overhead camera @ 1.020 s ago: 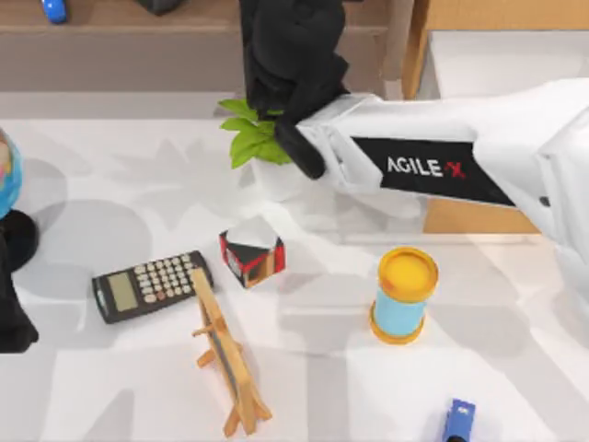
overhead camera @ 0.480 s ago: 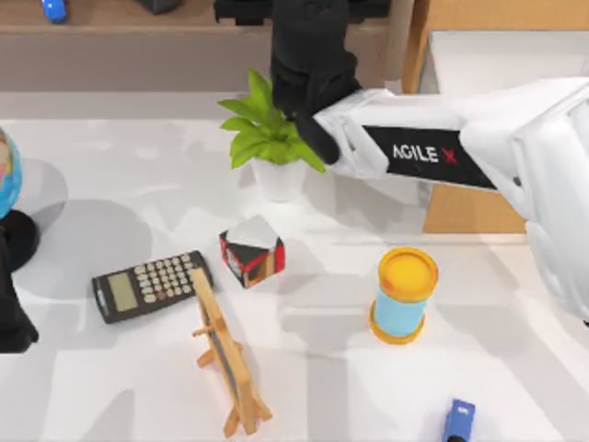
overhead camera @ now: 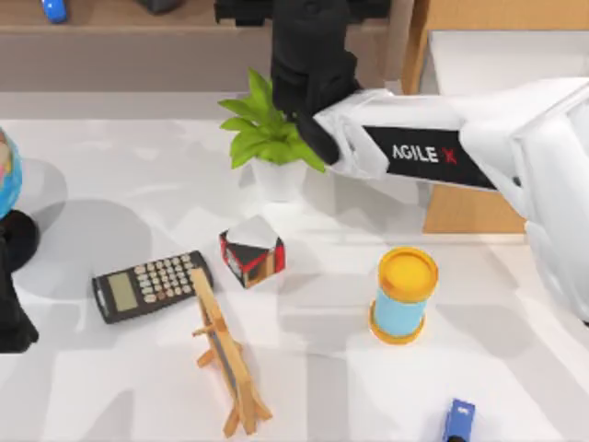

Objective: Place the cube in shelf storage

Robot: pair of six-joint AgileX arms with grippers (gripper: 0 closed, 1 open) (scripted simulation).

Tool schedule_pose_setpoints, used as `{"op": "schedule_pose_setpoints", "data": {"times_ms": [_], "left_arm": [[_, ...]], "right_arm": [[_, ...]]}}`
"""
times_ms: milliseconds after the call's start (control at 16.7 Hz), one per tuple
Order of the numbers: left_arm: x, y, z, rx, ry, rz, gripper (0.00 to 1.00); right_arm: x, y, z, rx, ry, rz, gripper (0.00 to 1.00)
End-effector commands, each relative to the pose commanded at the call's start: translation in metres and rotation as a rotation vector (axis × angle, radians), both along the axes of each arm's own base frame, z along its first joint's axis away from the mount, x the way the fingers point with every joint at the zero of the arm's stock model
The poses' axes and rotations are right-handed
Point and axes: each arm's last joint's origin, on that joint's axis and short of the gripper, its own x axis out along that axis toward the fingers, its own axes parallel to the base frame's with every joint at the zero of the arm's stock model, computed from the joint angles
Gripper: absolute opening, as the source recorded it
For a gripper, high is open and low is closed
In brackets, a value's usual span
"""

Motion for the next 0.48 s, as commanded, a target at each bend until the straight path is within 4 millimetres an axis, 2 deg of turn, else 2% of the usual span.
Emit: {"op": "schedule_pose_setpoints", "data": {"times_ms": [420,480], "left_arm": [[0.0000,0.0000,0.0000,0.000,0.000,0.000,1.00],[0.0000,0.0000,0.0000,0.000,0.000,0.000,1.00]], "right_arm": [[0.0000,0.0000,0.0000,0.000,0.000,0.000,0.98],[0.0000,0.0000,0.0000,0.000,0.000,0.000,1.00]]}}
